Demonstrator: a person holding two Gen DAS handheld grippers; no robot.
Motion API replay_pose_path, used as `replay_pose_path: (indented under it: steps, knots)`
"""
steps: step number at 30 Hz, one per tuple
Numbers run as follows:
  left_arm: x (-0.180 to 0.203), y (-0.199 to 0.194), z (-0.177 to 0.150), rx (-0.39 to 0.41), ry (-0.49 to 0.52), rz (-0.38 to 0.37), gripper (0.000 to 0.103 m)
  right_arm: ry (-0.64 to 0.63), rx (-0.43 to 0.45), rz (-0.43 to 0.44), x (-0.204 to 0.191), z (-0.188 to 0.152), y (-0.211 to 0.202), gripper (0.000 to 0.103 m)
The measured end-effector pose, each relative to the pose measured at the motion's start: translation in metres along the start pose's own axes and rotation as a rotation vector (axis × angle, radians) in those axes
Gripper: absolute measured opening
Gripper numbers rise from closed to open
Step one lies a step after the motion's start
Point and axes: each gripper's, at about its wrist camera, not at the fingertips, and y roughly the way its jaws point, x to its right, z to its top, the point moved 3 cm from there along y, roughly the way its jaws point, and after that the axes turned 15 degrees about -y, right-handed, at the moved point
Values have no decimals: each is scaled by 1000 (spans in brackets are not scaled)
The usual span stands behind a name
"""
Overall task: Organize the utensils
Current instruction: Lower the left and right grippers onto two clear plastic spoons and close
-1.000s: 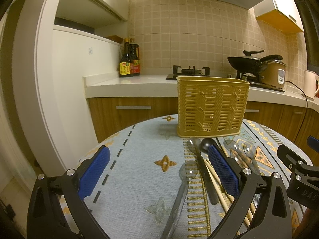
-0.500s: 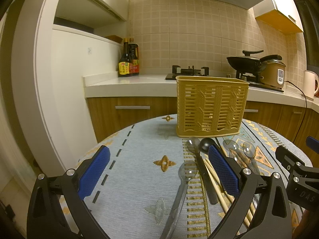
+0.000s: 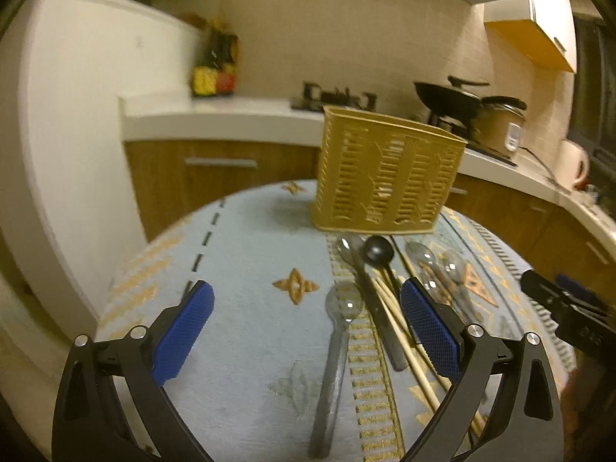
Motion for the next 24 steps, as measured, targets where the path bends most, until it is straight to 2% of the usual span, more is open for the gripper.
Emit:
replay_pose_path:
  steps: [2,3,5,7,11,13,19,22,24]
  knots:
    - [-4,12,6,-98,12,-37,93,-27,-61,6,4,6,7,96]
    - [-6,24,10,-193,17,-62,88,-48,-91,9,4,9,12,96]
    - [-11,40,12,-317,1,-108,78,-82,-142,27,2,14,21,95]
    - [-12,62,14,-440,-21,-137,76,-108,-207,71,1,18,35,95]
    - [2,89,20,-496,-22,-166,75,-137,-295,112,0,22,57,88]
    - [10,105,24,-540,-61,-185,75,-136,-338,134,4,26,69,83]
    - [18,160,37,-598,-124,-113,73,-38,-473,219,30,44,106,71]
    - [16,176,41,-611,-138,-81,70,-15,-544,276,29,48,125,63]
    - [18,183,45,-595,-129,-69,70,-8,-568,301,25,50,132,61]
